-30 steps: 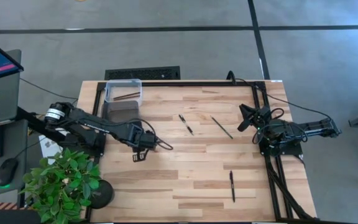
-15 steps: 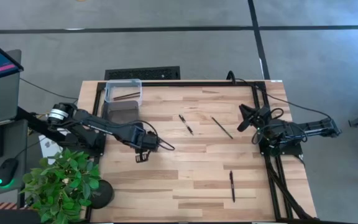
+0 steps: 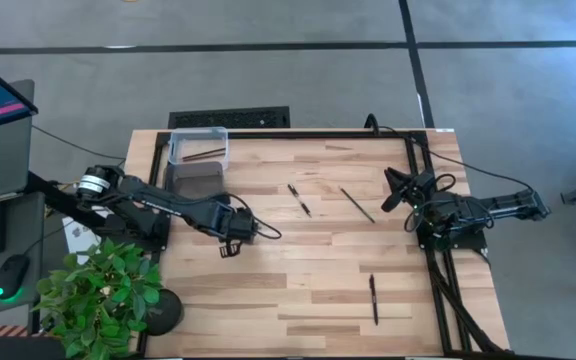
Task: Sort pens & pencils
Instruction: Put the silver pen into the black bin
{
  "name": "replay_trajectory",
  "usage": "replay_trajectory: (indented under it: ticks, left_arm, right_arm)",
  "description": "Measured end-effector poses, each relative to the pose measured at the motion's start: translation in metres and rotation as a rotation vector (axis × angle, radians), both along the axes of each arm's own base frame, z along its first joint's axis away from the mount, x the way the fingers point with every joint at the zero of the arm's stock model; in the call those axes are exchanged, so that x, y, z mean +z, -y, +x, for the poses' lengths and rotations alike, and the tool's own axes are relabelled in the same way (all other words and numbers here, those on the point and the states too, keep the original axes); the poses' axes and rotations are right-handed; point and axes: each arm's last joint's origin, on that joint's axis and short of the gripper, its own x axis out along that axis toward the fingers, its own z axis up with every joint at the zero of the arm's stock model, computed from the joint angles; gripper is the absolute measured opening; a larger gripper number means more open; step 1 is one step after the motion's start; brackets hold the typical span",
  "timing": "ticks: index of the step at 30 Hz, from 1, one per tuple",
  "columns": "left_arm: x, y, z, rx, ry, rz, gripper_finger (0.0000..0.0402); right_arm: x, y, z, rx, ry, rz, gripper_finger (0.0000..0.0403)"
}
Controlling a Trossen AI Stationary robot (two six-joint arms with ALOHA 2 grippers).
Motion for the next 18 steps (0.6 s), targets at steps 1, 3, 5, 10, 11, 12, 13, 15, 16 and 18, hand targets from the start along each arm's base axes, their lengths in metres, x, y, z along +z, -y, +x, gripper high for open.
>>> replay_trajectory:
  ticks: [1, 3, 5, 10, 11, 12, 13, 15, 16, 18]
  left_arm:
    - [0.0, 0.0, 0.0, 0.007, 0.003, -0.001, 0.011]
    - [0.0, 0.0001, 0.0, -0.003, -0.001, -0.003, 0.011]
    - [-0.0003, 0.0009, 0.0001, -0.028, -0.01, -0.03, 0.0113]
    - [-0.0006, 0.0023, -0.0001, -0.041, -0.02, -0.076, 0.0138]
    - [-0.0006, 0.0026, -0.0001, -0.042, -0.02, -0.082, 0.0144]
    - [-0.0007, 0.0027, -0.0001, -0.04, -0.02, -0.085, 0.015]
    - [-0.0007, 0.0026, -0.0002, -0.032, -0.019, -0.084, 0.0156]
    - [-0.0007, 0.0026, -0.0004, -0.027, -0.019, -0.083, 0.0165]
    - [-0.0007, 0.0025, -0.0004, -0.027, -0.019, -0.08, 0.0169]
    - [-0.0005, 0.002, -0.0003, -0.026, -0.016, -0.062, 0.0173]
  right_arm:
    - [0.0, 0.0, 0.0, 0.0, 0.0, 0.0, 0.0082]
    - [0.0, 0.0, 0.0, 0.0, 0.0, 0.0, 0.0082]
    - [0.0, 0.0, 0.0, 0.0, 0.0, 0.0, 0.0082]
    - [0.0, 0.0, 0.0, 0.0, 0.0, 0.0, 0.0082]
    - [0.0, 0.0, 0.0, 0.0, 0.0, 0.0, 0.0082]
    - [0.0, 0.0, 0.0, 0.0, 0.0, 0.0, 0.0082]
    - [0.0, 0.0, 0.0, 0.0, 0.0, 0.0, 0.0082]
    - [0.0, 0.0, 0.0, 0.0, 0.0, 0.0, 0.0082]
    - [0.0, 0.0, 0.0, 0.0, 0.0, 0.0, 0.0082]
    - [0.0, 0.0, 0.0, 0.0, 0.0, 0.0, 0.0082]
